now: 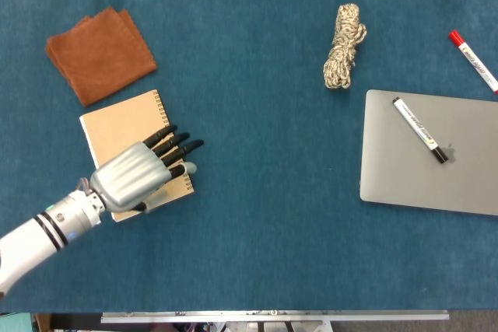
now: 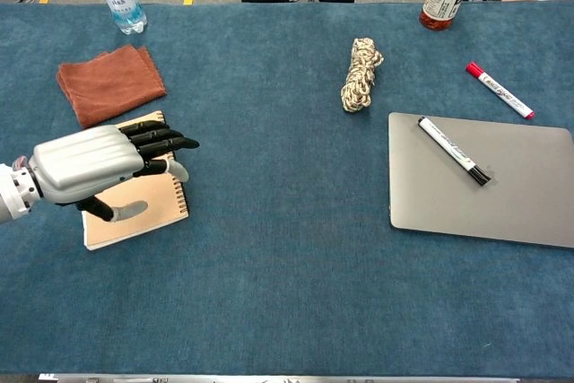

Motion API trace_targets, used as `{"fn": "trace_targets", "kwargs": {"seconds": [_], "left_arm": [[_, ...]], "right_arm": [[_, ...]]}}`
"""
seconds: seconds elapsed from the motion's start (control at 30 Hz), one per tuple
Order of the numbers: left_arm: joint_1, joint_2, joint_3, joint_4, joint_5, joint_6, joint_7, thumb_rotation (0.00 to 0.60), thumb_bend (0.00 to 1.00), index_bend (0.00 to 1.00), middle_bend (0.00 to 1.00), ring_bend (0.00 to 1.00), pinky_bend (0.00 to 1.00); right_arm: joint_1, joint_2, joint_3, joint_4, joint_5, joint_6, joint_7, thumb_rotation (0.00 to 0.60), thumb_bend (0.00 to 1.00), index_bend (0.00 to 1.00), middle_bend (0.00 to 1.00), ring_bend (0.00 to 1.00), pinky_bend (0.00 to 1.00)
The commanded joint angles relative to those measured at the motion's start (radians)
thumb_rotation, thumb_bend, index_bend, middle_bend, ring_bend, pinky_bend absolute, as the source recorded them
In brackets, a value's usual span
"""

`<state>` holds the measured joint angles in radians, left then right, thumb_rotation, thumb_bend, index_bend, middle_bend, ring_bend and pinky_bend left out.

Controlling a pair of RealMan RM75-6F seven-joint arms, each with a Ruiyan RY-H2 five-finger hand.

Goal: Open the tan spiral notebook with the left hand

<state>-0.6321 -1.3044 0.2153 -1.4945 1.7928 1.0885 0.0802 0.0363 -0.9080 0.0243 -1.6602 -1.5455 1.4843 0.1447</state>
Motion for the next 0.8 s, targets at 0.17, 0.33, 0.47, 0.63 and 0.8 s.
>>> {"fn": "trace_targets", "kwargs": {"seconds": [0.17, 0.33, 0.47, 0.63, 0.8], "left_arm": [[0.006, 0.013, -0.003, 0.140, 0.063, 0.087, -0.084, 0.600, 0.06, 0.22, 0.00, 0.00, 0.00], [0.028, -0.025, 0.018, 0.286, 0.087, 0.122, -0.158, 0.600, 0.06, 0.22, 0.00, 0.00, 0.00], [0.052, -0.070, 0.038, 0.452, 0.109, 0.173, -0.246, 0.600, 0.06, 0.22, 0.00, 0.00, 0.00], [0.090, -0.117, 0.044, 0.611, 0.110, 0.248, -0.351, 0.600, 0.06, 0.22, 0.00, 0.00, 0.00], [0.131, -0.173, 0.045, 0.764, 0.115, 0.342, -0.445, 0.600, 0.06, 0.21, 0.00, 0.00, 0.00]], "right_arm": [[0.007, 0.000, 0.000, -0.011, -0.008, -0.005, -0.010, 0.600, 0.12, 0.32, 0.32, 0.24, 0.29], [0.015, -0.005, 0.000, -0.019, -0.011, -0.017, -0.021, 0.600, 0.12, 0.32, 0.32, 0.24, 0.29], [0.023, -0.003, 0.001, -0.032, -0.015, -0.025, -0.037, 0.600, 0.12, 0.32, 0.32, 0.24, 0.29], [0.029, 0.003, 0.003, -0.052, -0.015, -0.029, -0.057, 0.600, 0.12, 0.32, 0.31, 0.24, 0.29], [0.035, 0.004, 0.003, -0.069, -0.017, -0.038, -0.075, 0.600, 0.12, 0.32, 0.32, 0.24, 0.29]]}}
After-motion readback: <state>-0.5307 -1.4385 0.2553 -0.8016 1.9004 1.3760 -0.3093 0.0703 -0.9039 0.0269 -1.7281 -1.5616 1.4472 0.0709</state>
